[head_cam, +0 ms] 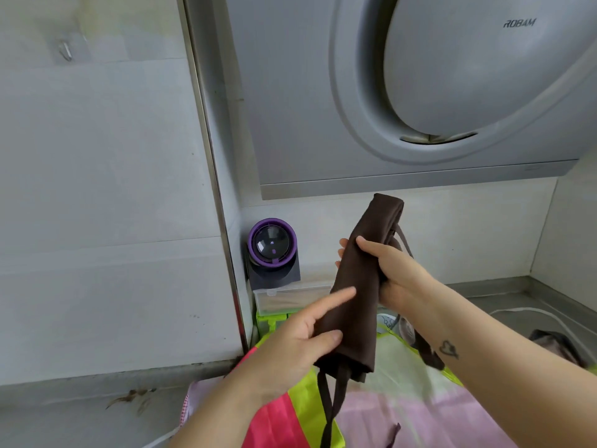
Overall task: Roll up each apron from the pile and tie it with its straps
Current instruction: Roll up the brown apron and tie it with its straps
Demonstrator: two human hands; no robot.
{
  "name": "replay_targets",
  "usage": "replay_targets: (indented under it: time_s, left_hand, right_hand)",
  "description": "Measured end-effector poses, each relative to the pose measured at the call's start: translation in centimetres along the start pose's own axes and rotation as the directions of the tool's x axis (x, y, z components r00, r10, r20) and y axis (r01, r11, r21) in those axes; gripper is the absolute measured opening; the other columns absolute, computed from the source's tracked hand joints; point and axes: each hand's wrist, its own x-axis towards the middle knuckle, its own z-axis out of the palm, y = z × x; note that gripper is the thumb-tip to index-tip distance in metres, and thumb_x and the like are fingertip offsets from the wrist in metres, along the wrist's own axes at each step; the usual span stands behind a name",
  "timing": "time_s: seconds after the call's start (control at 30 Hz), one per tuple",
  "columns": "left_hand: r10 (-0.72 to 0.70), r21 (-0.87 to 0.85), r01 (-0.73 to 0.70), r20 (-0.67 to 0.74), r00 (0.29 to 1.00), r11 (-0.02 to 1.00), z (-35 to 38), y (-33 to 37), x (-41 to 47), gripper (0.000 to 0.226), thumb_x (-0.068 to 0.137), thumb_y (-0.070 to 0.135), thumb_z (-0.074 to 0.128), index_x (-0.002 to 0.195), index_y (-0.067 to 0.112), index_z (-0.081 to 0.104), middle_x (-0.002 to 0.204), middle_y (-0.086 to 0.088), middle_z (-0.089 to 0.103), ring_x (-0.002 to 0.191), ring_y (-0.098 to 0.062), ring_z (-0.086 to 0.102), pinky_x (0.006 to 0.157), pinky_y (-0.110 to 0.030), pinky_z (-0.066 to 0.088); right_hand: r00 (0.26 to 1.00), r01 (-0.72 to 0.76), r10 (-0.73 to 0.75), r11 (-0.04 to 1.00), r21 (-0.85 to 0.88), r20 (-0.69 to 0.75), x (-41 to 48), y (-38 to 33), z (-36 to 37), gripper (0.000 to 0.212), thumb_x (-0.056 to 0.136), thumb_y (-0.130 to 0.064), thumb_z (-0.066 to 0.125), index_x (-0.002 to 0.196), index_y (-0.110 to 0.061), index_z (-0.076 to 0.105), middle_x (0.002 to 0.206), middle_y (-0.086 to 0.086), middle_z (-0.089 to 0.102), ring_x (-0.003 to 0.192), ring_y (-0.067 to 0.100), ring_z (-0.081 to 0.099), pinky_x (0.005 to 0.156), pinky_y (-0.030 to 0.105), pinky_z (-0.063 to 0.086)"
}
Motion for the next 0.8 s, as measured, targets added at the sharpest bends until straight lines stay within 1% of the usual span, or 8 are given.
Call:
replay_targets:
  time_s: [0.1,0.17,0.23,0.33,0.43,0.53,0.63,0.8]
  left_hand:
    - [-0.095,-0.101,0.102,0.074,0.993,0.99,-1.1,0.2,0.0,0.056,0.078,0.0,0.051,0.126,0.028,0.058,0.122,-0.004,0.066,0.101,-0.018,0.066,0.097,-0.039,0.05]
    - [-0.121,-0.136,0.135,0.111,0.987,0.981,-1.8,0.2,-0.1,0.059,0.075,-0.001,0.049,0.128,0.025,0.058,0.12,-0.006,0.067,0.091,-0.016,0.068,0.081,-0.029,0.055]
    - [-0.13,-0.181,0.152,0.126,0.983,0.972,-2.1,0.0,-0.1,0.057,0.078,-0.004,0.047,0.129,0.02,0.057,0.115,-0.008,0.068,0.082,-0.014,0.069,0.069,-0.024,0.055]
    - [-0.114,-0.279,0.143,0.12,0.986,0.95,-2.4,-0.1,0.1,0.046,0.085,-0.01,0.044,0.118,0.012,0.067,0.097,-0.011,0.071,0.07,-0.014,0.069,0.059,-0.022,0.054]
    - [-0.118,-0.275,0.121,0.029,0.993,0.954,-2.5,-0.1,0.1,0.037,0.082,-0.005,0.05,0.091,0.015,0.079,0.089,-0.01,0.073,0.072,-0.013,0.069,0.063,-0.021,0.055]
    - [-0.114,-0.316,0.107,-0.006,0.993,0.943,-2.3,-0.5,0.1,0.024,0.082,0.001,0.058,0.088,0.011,0.079,0.093,-0.011,0.073,0.076,-0.018,0.07,0.062,-0.026,0.055]
    - [-0.143,-0.519,0.151,0.056,0.988,0.841,-2.6,-0.2,0.1,0.047,0.068,0.029,0.079,0.106,0.002,0.073,0.11,-0.017,0.068,0.091,-0.026,0.069,0.073,-0.033,0.056]
    - [-0.265,-0.506,0.295,0.134,0.955,0.81,-3.4,0.1,0.1,0.08,0.072,0.071,0.056,0.119,0.007,0.067,0.128,-0.021,0.059,0.123,-0.03,0.054,0.111,-0.045,0.035]
  right_hand:
    - [0.984,-0.008,0.047,0.976,-0.218,0.173,-0.3,0.3,-1.1,0.025,0.092,-0.005,0.052,0.114,-0.002,0.062,0.108,0.011,0.069,0.098,0.026,0.066,0.085,0.04,0.053]
    - [0.976,0.067,0.013,0.931,-0.358,0.216,-0.2,0.5,-1.7,0.025,0.09,0.002,0.051,0.112,-0.002,0.061,0.111,0.012,0.069,0.108,0.029,0.064,0.096,0.046,0.049]
    - [0.974,0.198,-0.105,0.825,-0.529,0.2,0.0,0.8,-2.0,0.026,0.09,0.003,0.053,0.113,-0.004,0.061,0.11,0.013,0.07,0.106,0.027,0.064,0.093,0.044,0.051]
    - [0.893,0.449,-0.303,0.565,-0.693,0.332,0.0,0.9,-2.2,0.021,0.09,0.005,0.053,0.105,-0.008,0.062,0.101,0.015,0.07,0.084,0.023,0.063,0.065,0.033,0.051]
    - [0.759,0.651,-0.357,0.451,-0.611,0.545,-0.6,0.5,-2.0,0.053,0.082,0.025,0.039,0.087,-0.021,0.064,0.08,-0.016,0.07,0.081,-0.005,0.062,0.073,0.022,0.048]
    - [0.624,0.78,-0.337,0.211,-0.589,0.705,-0.3,0.8,-1.8,0.068,0.072,0.022,0.039,0.1,-0.032,0.069,0.1,-0.032,0.065,0.101,-0.013,0.058,0.087,0.008,0.042]
    - [0.576,0.789,-0.318,-0.024,-0.613,0.753,0.6,1.0,-2.3,0.062,0.077,0.006,0.045,0.118,-0.038,0.059,0.115,-0.031,0.057,0.112,-0.012,0.05,0.096,0.011,0.039]
    - [0.551,0.752,-0.28,-0.241,-0.613,0.786,0.8,1.3,-2.7,0.053,0.078,-0.022,0.033,0.117,-0.033,0.066,0.125,-0.006,0.061,0.112,0.009,0.057,0.093,0.023,0.045]
